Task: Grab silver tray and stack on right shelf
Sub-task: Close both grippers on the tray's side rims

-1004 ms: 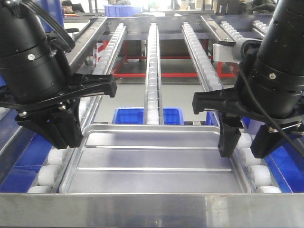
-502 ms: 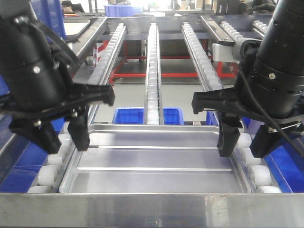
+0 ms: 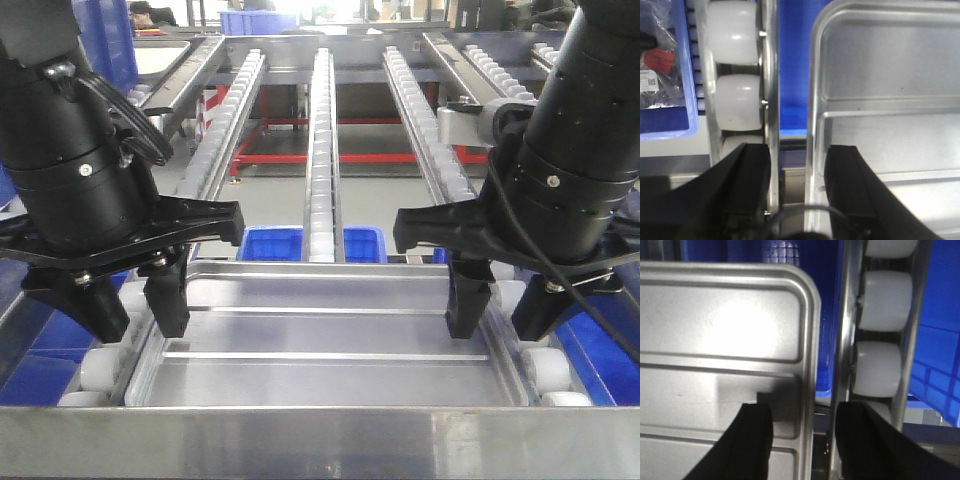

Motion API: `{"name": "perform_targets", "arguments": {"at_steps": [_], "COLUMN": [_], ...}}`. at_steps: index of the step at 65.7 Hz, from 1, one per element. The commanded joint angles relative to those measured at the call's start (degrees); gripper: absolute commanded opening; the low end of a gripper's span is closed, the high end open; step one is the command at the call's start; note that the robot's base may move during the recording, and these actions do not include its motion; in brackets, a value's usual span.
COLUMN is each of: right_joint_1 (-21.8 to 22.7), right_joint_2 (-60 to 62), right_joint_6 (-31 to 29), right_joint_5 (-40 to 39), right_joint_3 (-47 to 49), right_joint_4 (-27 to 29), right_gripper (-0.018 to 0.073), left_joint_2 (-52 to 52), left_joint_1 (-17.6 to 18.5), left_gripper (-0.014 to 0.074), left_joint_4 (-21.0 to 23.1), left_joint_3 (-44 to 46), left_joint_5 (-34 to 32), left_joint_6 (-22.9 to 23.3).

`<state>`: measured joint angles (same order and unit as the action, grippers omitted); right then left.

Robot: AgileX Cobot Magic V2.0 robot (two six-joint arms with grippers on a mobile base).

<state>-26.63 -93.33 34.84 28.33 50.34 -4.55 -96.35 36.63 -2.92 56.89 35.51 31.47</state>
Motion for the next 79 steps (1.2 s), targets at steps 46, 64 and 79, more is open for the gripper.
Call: {"name": "perform_targets", "arguments": {"at_steps": [46,64,79], "right_joint_1": [-0.1,-0.1,-0.1], "right_joint_2": [-0.4,-0.4,-0.4], "right_joint_6": [0.0,0.0,0.0], "right_joint_5": [-2.2,-2.0,-0.4], "right_joint_3": [1.8,1.8,1.8], "right_joint_4": [-0.7,-0.7,-0.6], "right_gripper": [0.0415,0.0414,0.0207], "left_joint_2": [1.5,1.5,1.5], "left_joint_1": [-0.1,-0.1,-0.1], "left_gripper": [0.0190,0.0190,-0.0059], "left_joint_4": [-1.2,-1.2,-0.5], "left_joint_3": [1.8,1.8,1.8], "left_joint_5": [-2.1,-2.1,-2.1], "left_joint_6": [0.7,0.7,0.7]}}
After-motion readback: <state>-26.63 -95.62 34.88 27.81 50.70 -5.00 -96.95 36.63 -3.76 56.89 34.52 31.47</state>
